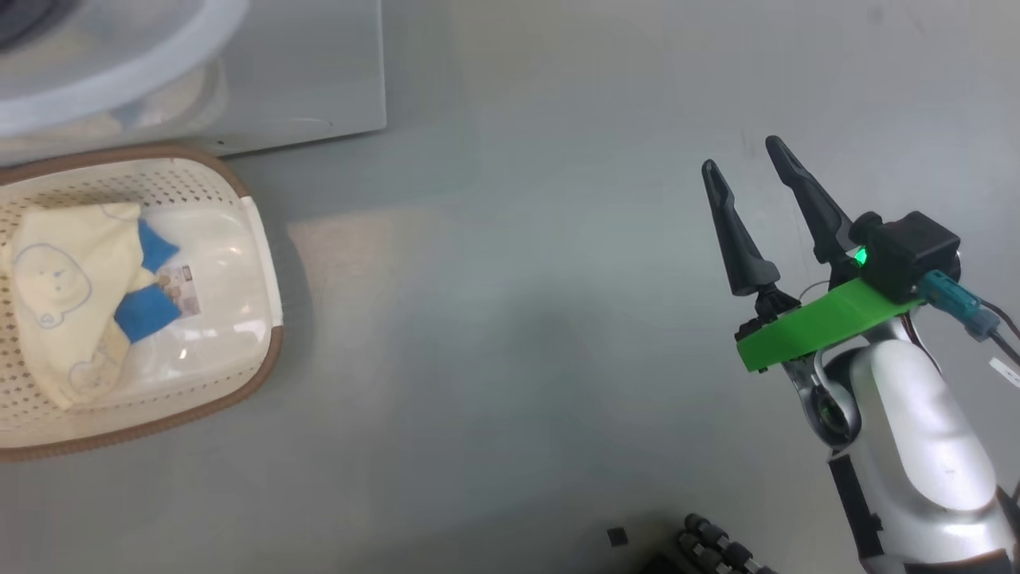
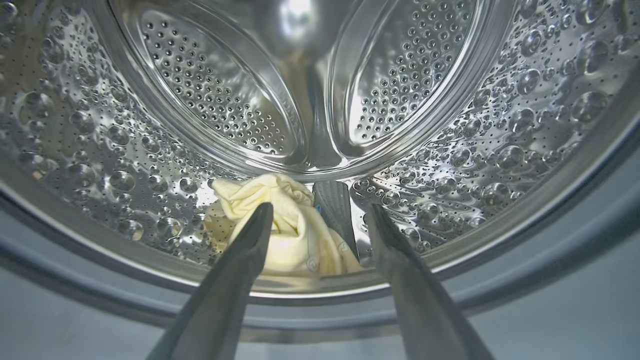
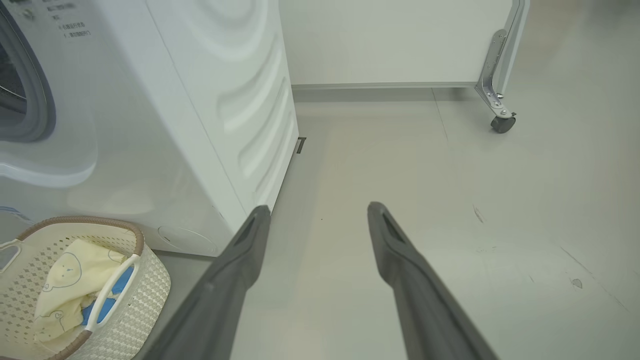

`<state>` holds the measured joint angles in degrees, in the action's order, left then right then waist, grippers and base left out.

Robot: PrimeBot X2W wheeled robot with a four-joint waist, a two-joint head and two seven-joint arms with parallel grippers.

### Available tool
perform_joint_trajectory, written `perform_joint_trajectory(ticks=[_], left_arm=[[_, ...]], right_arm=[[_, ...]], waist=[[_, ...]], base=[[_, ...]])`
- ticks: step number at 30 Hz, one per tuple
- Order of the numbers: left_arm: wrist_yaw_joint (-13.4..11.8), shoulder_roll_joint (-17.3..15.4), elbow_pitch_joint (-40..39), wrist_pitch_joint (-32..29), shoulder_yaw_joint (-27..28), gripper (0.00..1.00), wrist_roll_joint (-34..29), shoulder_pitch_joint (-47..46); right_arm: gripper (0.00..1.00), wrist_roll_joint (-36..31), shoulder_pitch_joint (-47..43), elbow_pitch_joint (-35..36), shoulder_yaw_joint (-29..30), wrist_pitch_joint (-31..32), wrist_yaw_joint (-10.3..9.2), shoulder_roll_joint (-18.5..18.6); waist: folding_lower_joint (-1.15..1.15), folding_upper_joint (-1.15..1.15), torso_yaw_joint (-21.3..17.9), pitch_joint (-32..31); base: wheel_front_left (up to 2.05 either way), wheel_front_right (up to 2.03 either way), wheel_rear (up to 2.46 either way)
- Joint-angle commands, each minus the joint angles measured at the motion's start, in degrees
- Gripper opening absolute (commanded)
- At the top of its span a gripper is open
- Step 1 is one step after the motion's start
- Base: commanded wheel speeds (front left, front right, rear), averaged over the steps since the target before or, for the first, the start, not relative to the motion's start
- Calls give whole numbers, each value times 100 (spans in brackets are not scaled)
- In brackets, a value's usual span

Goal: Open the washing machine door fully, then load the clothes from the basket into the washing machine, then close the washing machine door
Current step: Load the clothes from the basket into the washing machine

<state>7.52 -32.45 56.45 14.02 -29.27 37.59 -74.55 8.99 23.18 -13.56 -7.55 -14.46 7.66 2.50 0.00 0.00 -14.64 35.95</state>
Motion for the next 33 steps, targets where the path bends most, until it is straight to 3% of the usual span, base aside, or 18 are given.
perform_joint_trajectory(ticks=[1,12,33], left_arm=[[-3,-271,-218,72,69,100,69,167],[-78,-90,-1385,96,421,100,182,1893],[-853,735,-3517,97,978,100,-317,5161]], right_arm=[[100,-45,-190,110,-41,-54,-17,38],[100,-303,-448,-41,219,-54,-17,38],[100,-639,-1136,-365,265,1,-17,38]], waist=[[0,0,152,-324],[0,0,498,-1203],[0,0,1120,-2843]], base=[[0,0,0],[0,0,0],[0,0,0]])
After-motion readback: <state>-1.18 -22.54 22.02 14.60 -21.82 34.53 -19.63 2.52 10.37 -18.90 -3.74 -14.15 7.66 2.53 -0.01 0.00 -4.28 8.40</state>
